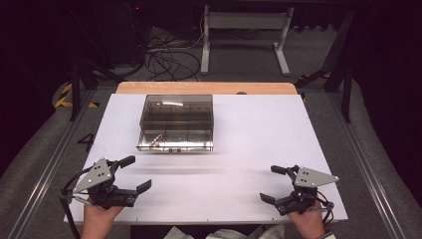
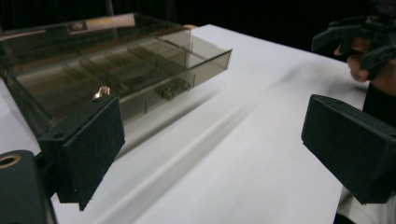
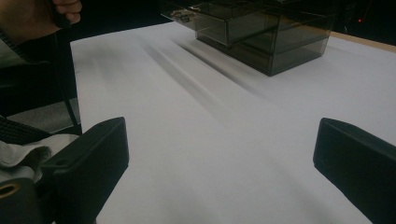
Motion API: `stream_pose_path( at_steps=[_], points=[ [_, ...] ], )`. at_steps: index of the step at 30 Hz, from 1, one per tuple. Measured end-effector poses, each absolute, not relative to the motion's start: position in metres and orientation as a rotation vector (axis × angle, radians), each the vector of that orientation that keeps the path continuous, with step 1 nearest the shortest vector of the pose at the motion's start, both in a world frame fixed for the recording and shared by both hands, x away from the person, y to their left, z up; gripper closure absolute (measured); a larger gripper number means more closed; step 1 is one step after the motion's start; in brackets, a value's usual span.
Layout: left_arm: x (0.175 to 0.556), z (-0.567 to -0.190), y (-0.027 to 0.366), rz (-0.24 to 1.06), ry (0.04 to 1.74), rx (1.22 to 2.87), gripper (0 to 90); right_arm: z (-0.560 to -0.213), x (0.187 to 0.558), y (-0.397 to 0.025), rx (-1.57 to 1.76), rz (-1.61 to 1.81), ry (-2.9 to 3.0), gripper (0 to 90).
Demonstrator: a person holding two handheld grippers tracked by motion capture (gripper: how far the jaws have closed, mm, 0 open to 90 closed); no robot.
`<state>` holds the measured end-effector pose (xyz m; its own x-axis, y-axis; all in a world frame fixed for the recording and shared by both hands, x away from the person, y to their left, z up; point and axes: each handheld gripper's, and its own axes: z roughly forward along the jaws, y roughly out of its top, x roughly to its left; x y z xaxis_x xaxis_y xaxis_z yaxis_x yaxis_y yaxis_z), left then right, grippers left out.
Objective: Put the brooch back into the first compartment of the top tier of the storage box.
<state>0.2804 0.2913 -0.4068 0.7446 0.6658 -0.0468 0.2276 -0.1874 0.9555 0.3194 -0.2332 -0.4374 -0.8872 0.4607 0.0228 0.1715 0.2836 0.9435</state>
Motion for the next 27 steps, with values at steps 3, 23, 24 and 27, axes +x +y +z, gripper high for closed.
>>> stream_pose_path(
  at_steps=[3,23,24,27],
  points=[
    [0.279,-0.414,0.294,0.456,0.714,1.761,6.9,-0.437,0.319,-0.233,0.581,1.639,2.301,4.2],
    [0.28,-0.455,0.292,0.448,0.736,1.814,6.8,-0.439,0.32,-0.233,0.586,1.626,2.31,4.2],
    [0.281,-0.454,0.293,0.444,0.737,1.804,6.8,-0.439,0.321,-0.233,0.586,1.624,2.311,4.2],
    [0.281,-0.452,0.294,0.466,0.733,1.784,6.8,-0.44,0.321,-0.233,0.591,1.621,2.316,4.2]
  ],
)
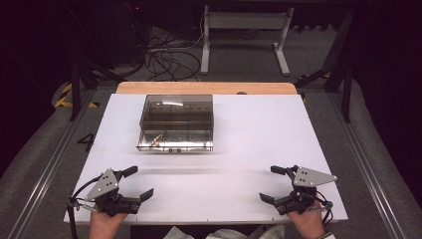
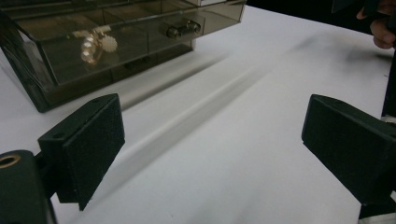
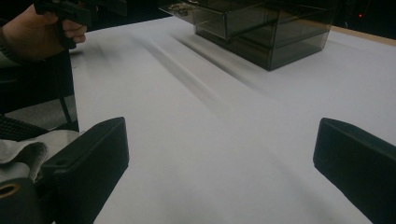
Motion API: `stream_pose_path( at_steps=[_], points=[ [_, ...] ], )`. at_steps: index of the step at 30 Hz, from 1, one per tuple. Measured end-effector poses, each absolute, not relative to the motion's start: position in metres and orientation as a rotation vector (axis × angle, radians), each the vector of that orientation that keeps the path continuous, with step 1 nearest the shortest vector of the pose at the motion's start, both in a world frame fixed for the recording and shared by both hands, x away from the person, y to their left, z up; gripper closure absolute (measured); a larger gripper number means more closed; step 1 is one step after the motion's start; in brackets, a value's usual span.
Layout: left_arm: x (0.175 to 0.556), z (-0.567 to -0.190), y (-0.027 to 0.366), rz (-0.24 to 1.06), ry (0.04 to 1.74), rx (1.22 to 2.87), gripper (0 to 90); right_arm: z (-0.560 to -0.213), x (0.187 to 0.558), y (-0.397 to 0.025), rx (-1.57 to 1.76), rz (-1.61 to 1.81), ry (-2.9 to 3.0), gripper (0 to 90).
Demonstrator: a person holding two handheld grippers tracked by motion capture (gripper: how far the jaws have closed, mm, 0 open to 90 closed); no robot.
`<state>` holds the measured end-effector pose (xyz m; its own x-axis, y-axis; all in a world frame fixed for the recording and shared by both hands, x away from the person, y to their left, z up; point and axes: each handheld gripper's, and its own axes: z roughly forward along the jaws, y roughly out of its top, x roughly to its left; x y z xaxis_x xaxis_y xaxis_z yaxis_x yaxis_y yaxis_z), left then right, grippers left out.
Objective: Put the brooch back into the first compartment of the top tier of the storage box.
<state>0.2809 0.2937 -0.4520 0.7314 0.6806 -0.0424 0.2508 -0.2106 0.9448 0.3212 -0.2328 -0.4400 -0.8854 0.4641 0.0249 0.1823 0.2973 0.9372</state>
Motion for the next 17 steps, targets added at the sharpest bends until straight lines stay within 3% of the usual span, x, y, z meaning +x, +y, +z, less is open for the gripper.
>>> stream_pose_path(
  at_steps=[11,17],
  points=[
    [0.279,-0.4499,0.2978,0.452,0.76,1.718,6.5,-0.441,0.3225,-0.2315,0.595,1.618,2.318,4.2],
    [0.2792,-0.4499,0.2922,0.508,0.762,1.785,6.2,-0.4411,0.3227,-0.2315,0.596,1.621,2.318,4.2]
  ],
)
